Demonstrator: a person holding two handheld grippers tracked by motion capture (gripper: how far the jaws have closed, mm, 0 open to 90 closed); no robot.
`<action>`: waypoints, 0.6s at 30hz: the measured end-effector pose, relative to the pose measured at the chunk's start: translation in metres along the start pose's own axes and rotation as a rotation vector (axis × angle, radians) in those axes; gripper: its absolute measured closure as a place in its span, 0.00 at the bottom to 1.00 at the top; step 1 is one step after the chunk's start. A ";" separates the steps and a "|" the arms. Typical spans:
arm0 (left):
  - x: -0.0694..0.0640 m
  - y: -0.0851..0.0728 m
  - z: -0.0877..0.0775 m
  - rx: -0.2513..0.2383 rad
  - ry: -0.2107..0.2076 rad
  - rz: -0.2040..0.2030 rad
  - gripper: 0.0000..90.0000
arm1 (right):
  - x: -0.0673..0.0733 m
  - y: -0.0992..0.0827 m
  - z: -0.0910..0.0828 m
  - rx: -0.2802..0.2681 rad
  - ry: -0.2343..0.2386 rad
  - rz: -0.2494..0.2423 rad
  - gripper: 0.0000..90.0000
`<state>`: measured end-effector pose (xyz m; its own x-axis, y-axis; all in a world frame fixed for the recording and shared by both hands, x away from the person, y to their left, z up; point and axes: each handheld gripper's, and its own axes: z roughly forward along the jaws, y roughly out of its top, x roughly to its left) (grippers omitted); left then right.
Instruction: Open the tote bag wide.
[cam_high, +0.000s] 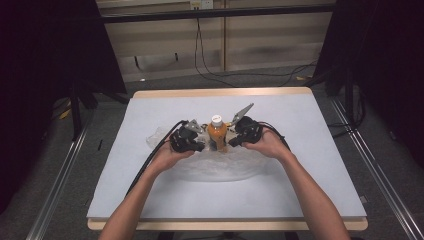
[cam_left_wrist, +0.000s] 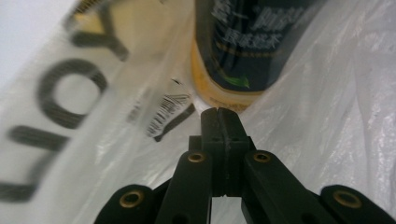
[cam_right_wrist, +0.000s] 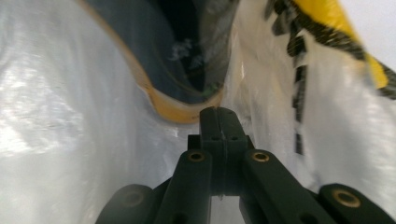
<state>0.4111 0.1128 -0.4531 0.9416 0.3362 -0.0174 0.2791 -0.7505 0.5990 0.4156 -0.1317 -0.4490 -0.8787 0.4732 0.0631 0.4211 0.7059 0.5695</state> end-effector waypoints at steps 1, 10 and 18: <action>-0.001 -0.001 0.001 -0.002 -0.016 -0.003 1.00 | -0.002 0.000 0.003 0.002 -0.004 -0.002 1.00; -0.020 -0.011 0.006 0.028 -0.043 0.038 1.00 | -0.023 -0.002 0.022 0.012 -0.007 0.068 1.00; -0.050 -0.014 0.004 0.057 -0.062 0.122 1.00 | -0.039 0.016 0.033 0.013 -0.067 0.099 1.00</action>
<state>0.3613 0.1043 -0.4632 0.9786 0.2059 0.0027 0.1700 -0.8153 0.5536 0.4641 -0.1214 -0.4698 -0.8156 0.5752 0.0632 0.5084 0.6602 0.5529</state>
